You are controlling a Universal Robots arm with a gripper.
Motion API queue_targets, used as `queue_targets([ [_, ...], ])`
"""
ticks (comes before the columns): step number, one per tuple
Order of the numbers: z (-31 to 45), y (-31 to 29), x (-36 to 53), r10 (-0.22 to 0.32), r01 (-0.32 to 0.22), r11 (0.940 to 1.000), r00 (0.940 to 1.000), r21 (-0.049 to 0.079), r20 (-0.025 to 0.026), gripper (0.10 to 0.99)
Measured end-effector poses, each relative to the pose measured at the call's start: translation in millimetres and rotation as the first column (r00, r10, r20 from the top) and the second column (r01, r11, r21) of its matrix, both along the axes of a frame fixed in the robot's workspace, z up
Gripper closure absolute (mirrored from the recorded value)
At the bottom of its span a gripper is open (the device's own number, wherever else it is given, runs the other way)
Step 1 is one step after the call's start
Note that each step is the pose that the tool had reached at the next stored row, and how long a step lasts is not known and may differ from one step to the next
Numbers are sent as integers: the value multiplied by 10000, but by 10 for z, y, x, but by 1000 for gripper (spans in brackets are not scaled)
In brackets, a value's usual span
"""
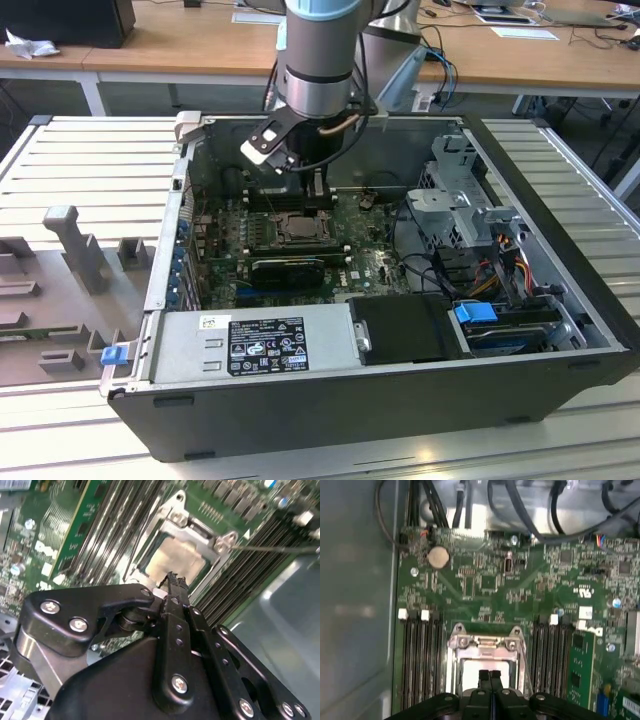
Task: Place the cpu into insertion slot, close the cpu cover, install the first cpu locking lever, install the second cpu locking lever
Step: 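Close the cpu cover, then install the first cpu locking lever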
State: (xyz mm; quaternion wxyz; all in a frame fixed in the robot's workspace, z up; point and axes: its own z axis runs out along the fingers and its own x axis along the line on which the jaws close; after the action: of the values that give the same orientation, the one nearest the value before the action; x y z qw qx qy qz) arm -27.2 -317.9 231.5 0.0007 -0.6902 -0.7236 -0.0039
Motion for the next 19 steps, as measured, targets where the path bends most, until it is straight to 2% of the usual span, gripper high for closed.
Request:
queue_targets([
  [13,0,0,-154,2,-2,10000,10000,-1,-1,980],
  [17,34,0,-155,2,-2,10000,10000,0,-1,980],
  [19,93,0,-155,1,-1,10000,10000,-1,-1,980],
])
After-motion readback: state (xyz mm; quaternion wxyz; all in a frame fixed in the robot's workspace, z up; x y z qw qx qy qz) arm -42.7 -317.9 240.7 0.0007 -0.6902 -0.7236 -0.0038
